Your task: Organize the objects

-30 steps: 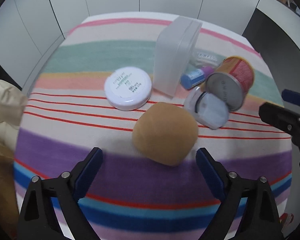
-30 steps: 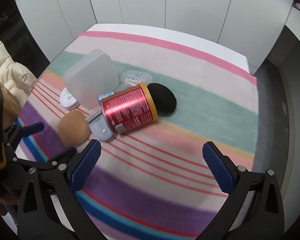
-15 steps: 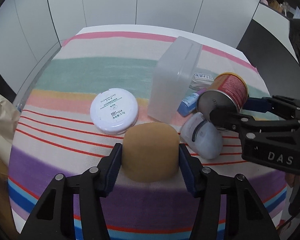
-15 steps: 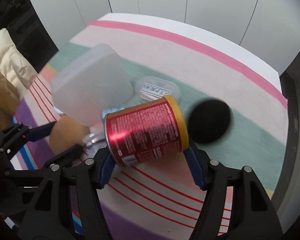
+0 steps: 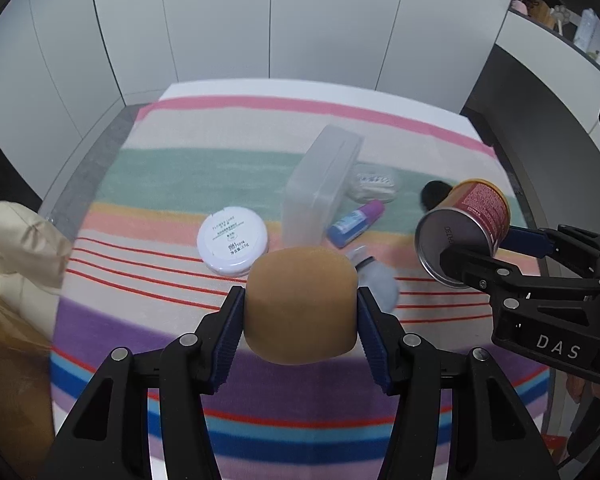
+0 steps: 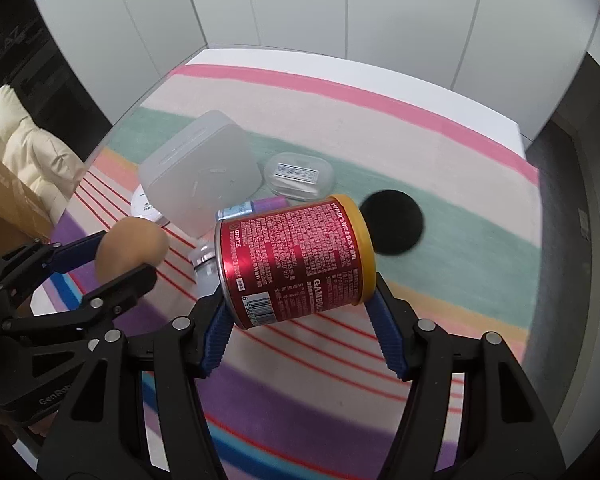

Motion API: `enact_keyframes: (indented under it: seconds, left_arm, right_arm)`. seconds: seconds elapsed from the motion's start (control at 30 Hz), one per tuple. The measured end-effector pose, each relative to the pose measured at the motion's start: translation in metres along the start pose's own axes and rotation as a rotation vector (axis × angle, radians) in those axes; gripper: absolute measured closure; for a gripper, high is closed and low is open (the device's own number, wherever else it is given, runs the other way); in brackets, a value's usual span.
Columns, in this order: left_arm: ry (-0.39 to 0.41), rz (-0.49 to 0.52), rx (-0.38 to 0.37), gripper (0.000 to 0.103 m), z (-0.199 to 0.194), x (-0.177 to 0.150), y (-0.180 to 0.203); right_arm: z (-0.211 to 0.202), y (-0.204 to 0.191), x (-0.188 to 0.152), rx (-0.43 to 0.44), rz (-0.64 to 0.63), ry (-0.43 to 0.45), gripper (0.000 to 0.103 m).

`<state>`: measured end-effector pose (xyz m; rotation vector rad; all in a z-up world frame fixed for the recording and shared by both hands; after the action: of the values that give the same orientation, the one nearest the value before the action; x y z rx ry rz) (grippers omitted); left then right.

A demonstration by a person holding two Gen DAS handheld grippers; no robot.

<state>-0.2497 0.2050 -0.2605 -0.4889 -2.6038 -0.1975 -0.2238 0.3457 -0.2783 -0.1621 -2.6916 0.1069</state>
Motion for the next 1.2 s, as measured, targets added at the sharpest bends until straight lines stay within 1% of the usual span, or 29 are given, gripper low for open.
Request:
enact_keyframes:
  seconds: [0.17,0.33,0.47,0.57,0.73,0.9,1.0,1.07,1.2]
  left_arm:
    - [0.028,0.005,0.000,0.047,-0.030,0.003,0.005]
    - [0.057,0.001,-0.004,0.047,-0.064,0.003,0.014]
    - [0.081,-0.001,-0.016,0.047,-0.087,0.000,0.022]
    - [0.081,-0.005,-0.034,0.047,-0.104,-0.005,0.029]
    - [0.115,-0.011,-0.039,0.047,-0.134,-0.010,0.034]
    - [0.139,-0.021,-0.050,0.047,-0.154,-0.014,0.036]
    - [0.157,-0.007,-0.047,0.047,-0.161,-0.018,0.034]
    - [0.159,-0.007,-0.056,0.047,-0.164,-0.020,0.032]
    - [0.183,-0.011,-0.044,0.047,-0.172,-0.017,0.022]
  right_arm:
    - [-0.029,0.001,-0.004,-0.001,0.013,0.018,0.038]
    - [-0.062,0.004,-0.016,-0.006,0.024,0.033,0.038]
    - [-0.086,0.004,-0.027,-0.010,0.035,0.049,0.038]
    - [-0.104,0.002,-0.036,-0.012,0.042,0.060,0.038]
    - [-0.131,0.000,-0.050,-0.017,0.048,0.075,0.038]
    - [-0.153,-0.003,-0.062,-0.021,0.041,0.085,0.038]
    - [-0.165,-0.007,-0.065,-0.020,0.042,0.093,0.038]
    - [-0.173,-0.010,-0.064,-0.018,0.040,0.104,0.038]
    - [-0.185,-0.024,-0.054,-0.004,0.023,0.140,0.038]
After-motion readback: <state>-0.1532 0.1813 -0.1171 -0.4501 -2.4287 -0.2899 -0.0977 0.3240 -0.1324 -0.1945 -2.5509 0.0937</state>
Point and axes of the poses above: each gripper's, at about its wrist camera, not at the fingertips, and z roughly the way its jaws point, y to its right, x to its top, the point moved 10 cm from there along z, roughly the way its jaws point, and after that the axes turned 1 degree about x, right-handed, at the moved point
